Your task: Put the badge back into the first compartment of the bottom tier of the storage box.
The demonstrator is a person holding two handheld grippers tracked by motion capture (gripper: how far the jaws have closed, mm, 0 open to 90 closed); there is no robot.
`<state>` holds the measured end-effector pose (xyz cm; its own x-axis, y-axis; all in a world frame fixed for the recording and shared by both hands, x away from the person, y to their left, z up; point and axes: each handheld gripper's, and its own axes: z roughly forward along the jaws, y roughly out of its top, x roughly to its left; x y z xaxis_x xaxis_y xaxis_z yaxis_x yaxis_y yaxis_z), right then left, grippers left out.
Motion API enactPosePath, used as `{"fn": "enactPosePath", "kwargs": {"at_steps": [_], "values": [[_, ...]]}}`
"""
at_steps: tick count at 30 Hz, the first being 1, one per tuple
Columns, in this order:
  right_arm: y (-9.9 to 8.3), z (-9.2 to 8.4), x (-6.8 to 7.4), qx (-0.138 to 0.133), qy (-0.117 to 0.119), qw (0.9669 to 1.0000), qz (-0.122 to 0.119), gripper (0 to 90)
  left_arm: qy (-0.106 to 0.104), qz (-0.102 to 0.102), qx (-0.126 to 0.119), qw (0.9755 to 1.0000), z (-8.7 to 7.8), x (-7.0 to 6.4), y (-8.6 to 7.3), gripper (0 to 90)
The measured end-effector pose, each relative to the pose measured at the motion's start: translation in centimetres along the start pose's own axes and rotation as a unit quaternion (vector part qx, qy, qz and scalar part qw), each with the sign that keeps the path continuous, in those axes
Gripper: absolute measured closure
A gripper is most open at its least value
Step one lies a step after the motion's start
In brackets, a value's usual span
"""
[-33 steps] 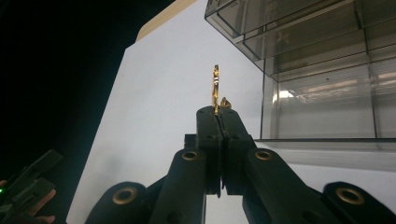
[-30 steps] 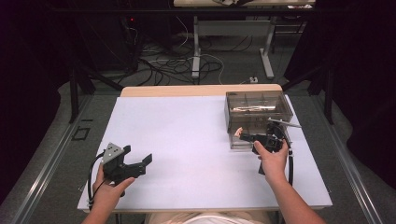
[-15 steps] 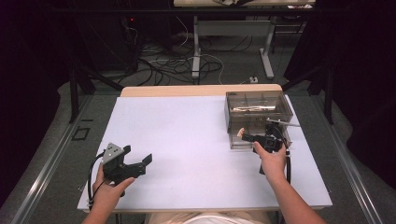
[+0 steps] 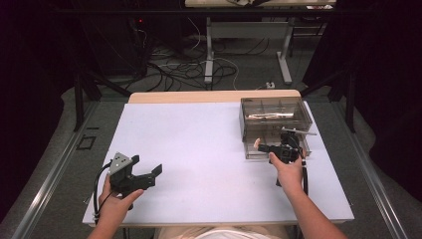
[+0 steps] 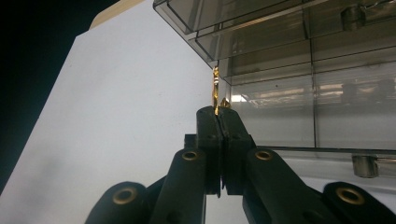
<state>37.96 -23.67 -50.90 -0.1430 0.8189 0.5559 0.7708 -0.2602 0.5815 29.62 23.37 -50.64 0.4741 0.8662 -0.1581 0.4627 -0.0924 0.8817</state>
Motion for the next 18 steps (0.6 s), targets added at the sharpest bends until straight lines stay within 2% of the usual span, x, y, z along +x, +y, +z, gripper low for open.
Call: {"fn": "enactPosePath", "kwargs": {"at_steps": [3,5,9,10,11,12,14,16,18], "values": [[0.02,-0.01,-0.07,0.012,-0.006,0.9999,0.001,88.5,0.000,0.000,0.000,1.0000,0.00,0.01,0.00,5.9],[-0.06,0.21,-0.09,0.002,-0.005,1.0000,0.004,88.4,0.000,0.000,0.001,1.0000,0.01,0.01,0.00,6.0],[-0.12,0.38,-0.31,0.005,-0.012,0.9999,-0.006,88.4,0.000,0.000,0.001,1.0000,0.02,0.00,0.00,6.0],[-0.03,0.27,-0.18,0.020,-0.015,0.9997,0.001,88.4,0.000,0.000,0.001,1.0000,0.02,0.00,0.00,6.0],[-0.11,0.42,-0.34,0.011,-0.011,0.9999,-0.005,88.4,0.000,0.000,0.001,1.0000,0.02,0.00,0.00,6.0],[-0.12,0.50,-0.27,0.010,-0.012,0.9999,0.000,88.4,0.000,0.000,0.001,1.0000,0.02,0.01,0.00,6.0],[-0.19,0.64,-0.42,0.010,-0.020,0.9997,-0.010,88.4,0.000,0.000,0.002,1.0000,0.02,0.01,0.00,6.0],[-0.18,0.66,-0.32,0.018,-0.017,0.9997,-0.005,88.4,0.000,0.000,0.002,1.0000,0.02,0.00,-0.01,6.0],[-0.28,0.86,-0.41,0.013,-0.023,0.9995,-0.016,88.4,-0.001,0.000,0.002,1.0000,0.03,-0.01,-0.01,6.0]]}}
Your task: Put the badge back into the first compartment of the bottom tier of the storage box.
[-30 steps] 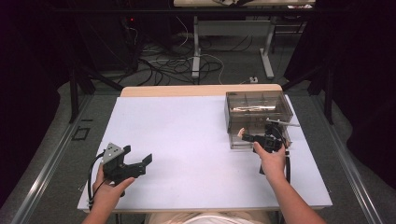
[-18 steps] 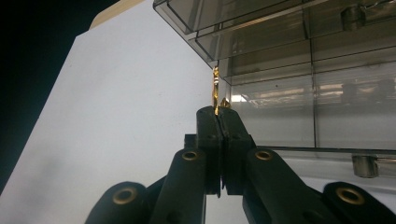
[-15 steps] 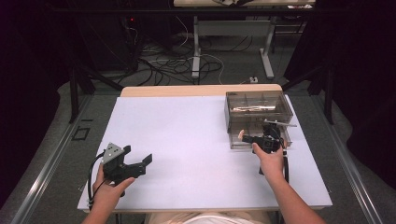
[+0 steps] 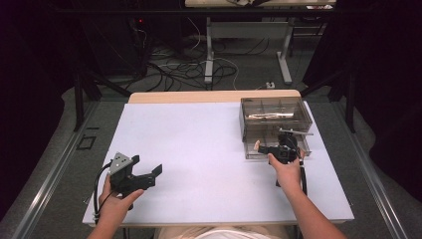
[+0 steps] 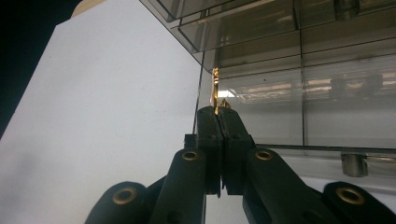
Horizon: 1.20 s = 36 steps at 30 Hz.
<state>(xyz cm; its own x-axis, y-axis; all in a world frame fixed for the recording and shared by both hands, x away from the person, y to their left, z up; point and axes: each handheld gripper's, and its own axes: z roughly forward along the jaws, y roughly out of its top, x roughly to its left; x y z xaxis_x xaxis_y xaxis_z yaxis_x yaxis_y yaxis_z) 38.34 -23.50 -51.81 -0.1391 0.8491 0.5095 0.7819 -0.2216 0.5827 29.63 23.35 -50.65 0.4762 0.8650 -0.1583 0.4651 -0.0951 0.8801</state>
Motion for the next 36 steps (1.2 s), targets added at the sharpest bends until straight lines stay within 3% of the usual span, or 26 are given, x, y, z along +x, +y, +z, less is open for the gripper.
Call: {"fn": "enactPosePath", "kwargs": {"at_steps": [10,14,16,18,20,28,36], "values": [[0.00,0.61,-0.02,0.006,-0.003,0.9999,-0.008,87.3,0.001,0.000,0.002,1.0000,0.12,0.05,-0.01,6.1],[0.09,0.57,-0.15,0.014,-0.002,0.9999,-0.005,83.1,0.002,-0.001,0.004,1.0000,0.18,-0.04,-0.01,6.2],[0.12,0.60,-0.16,0.007,0.012,0.9999,0.006,79.8,0.002,-0.002,0.004,1.0000,0.21,-0.03,-0.01,6.2],[0.23,0.37,-0.18,0.020,0.010,0.9997,0.008,77.2,0.003,-0.001,0.005,1.0000,0.25,0.01,0.00,6.2],[0.20,0.41,-0.19,0.006,0.016,0.9998,0.012,73.7,0.003,-0.001,0.005,1.0000,0.30,0.04,-0.01,6.2],[0.09,0.49,0.06,-0.003,0.022,0.9996,-0.018,57.2,0.002,-0.005,0.005,1.0000,0.37,0.22,-0.03,6.3],[-0.09,0.41,0.61,-0.006,0.020,0.9985,-0.051,46.7,0.003,-0.005,0.008,1.0000,0.45,0.24,-0.03,6.3]]}}
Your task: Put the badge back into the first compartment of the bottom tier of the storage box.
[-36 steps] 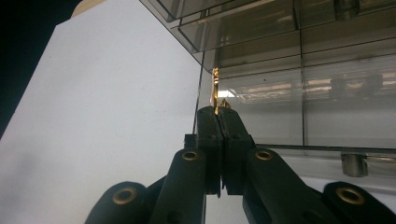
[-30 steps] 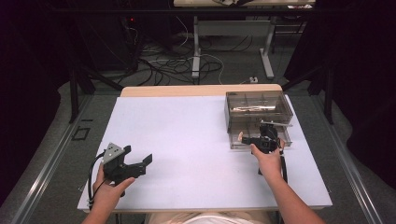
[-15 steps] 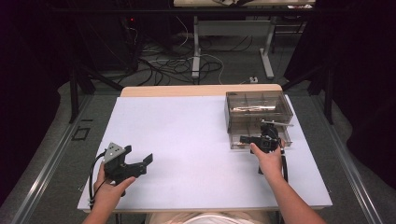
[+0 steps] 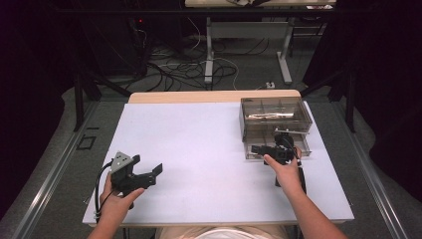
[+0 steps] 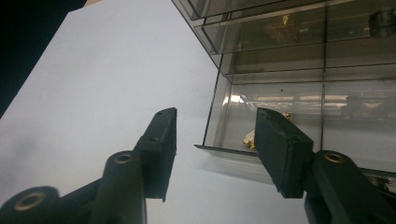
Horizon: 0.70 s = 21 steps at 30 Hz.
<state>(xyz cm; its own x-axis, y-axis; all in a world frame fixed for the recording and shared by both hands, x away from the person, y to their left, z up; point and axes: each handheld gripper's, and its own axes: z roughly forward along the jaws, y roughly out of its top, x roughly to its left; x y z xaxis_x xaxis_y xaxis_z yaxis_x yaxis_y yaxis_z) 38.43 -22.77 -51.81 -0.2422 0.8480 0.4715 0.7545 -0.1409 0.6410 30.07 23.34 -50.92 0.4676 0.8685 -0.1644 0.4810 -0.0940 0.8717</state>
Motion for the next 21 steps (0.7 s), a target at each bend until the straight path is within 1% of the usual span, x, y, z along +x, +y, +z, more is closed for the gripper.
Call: {"fn": "enactPosePath", "kwargs": {"at_steps": [2,4,5,6,8,11,13,14,15,16,17,19,21], "values": [[0.0,0.0,0.2,-0.001,-0.003,1.0000,-0.007,43.5,0.000,0.000,0.000,1.0000,0.0,0.0,0.0,6.3],[0.0,0.0,0.3,-0.004,-0.005,0.9997,-0.024,39.8,0.001,0.003,0.000,1.0000,0.0,0.0,0.0,6.3],[0.0,-0.1,0.4,-0.003,-0.010,0.9996,-0.026,38.3,-0.001,0.001,0.000,1.0000,0.0,-0.1,0.0,6.3],[0.0,-0.1,0.5,-0.003,-0.015,0.9993,-0.035,37.2,-0.002,0.002,0.000,1.0000,0.0,-0.1,0.0,6.3],[-0.1,-0.1,0.6,0.002,-0.015,0.9989,-0.043,33.6,-0.002,0.002,0.000,1.0000,0.0,-0.1,-0.1,6.3],[-0.3,0.1,1.0,0.003,-0.023,0.9978,-0.063,29.5,-0.004,0.002,0.001,1.0000,-0.1,-0.2,-0.1,6.3],[-0.3,0.1,1.2,0.003,-0.020,0.9973,-0.071,26.8,-0.003,0.002,-0.001,1.0000,-0.1,-0.2,-0.1,6.4],[-0.4,0.0,1.3,0.002,-0.023,0.9969,-0.075,25.8,-0.003,0.002,-0.002,1.0000,-0.1,-0.3,-0.1,6.3],[-0.4,0.0,1.5,0.005,-0.021,0.9972,-0.072,24.6,-0.003,0.002,-0.003,1.0000,-0.1,-0.2,-0.1,6.3],[-0.4,0.0,1.6,0.004,-0.019,0.9972,-0.073,22.9,-0.003,0.002,-0.003,1.0000,-0.1,-0.2,-0.1,6.4],[-0.3,0.0,1.7,0.007,-0.013,0.9972,-0.074,20.7,-0.003,0.002,-0.003,1.0000,-0.1,-0.2,-0.1,6.4],[-0.4,0.0,2.0,0.014,-0.009,0.9968,-0.078,16.7,-0.002,0.002,-0.004,1.0000,-0.1,-0.2,-0.1,6.4],[-0.3,-0.1,2.4,0.010,-0.010,0.9956,-0.093,15.4,-0.002,0.002,-0.004,1.0000,-0.1,-0.2,-0.1,6.4]]}}
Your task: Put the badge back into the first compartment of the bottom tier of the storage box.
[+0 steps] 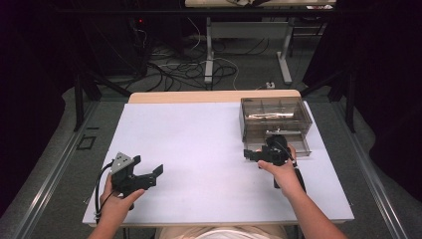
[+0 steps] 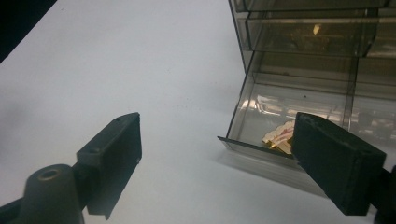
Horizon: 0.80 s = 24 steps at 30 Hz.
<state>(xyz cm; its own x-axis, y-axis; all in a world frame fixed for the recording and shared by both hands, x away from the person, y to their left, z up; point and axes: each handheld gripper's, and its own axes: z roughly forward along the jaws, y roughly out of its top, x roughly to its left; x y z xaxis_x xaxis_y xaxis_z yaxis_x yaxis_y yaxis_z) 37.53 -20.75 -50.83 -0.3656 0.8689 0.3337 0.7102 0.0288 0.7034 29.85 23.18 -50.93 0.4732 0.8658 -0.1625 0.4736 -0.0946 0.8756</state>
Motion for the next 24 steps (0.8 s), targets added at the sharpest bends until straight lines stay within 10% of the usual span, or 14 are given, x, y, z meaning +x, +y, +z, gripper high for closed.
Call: {"fn": "enactPosePath", "kwargs": {"at_steps": [8,24], "values": [[0.4,-1.4,0.7,-0.006,-0.006,0.9988,-0.049,7.8,0.001,0.000,0.001,1.0000,0.0,0.0,0.0,6.4],[-1.4,-5.1,-1.3,-0.017,-0.029,0.9970,-0.069,0.0,0.001,0.000,0.001,1.0000,0.0,-0.1,0.0,6.4]]}}
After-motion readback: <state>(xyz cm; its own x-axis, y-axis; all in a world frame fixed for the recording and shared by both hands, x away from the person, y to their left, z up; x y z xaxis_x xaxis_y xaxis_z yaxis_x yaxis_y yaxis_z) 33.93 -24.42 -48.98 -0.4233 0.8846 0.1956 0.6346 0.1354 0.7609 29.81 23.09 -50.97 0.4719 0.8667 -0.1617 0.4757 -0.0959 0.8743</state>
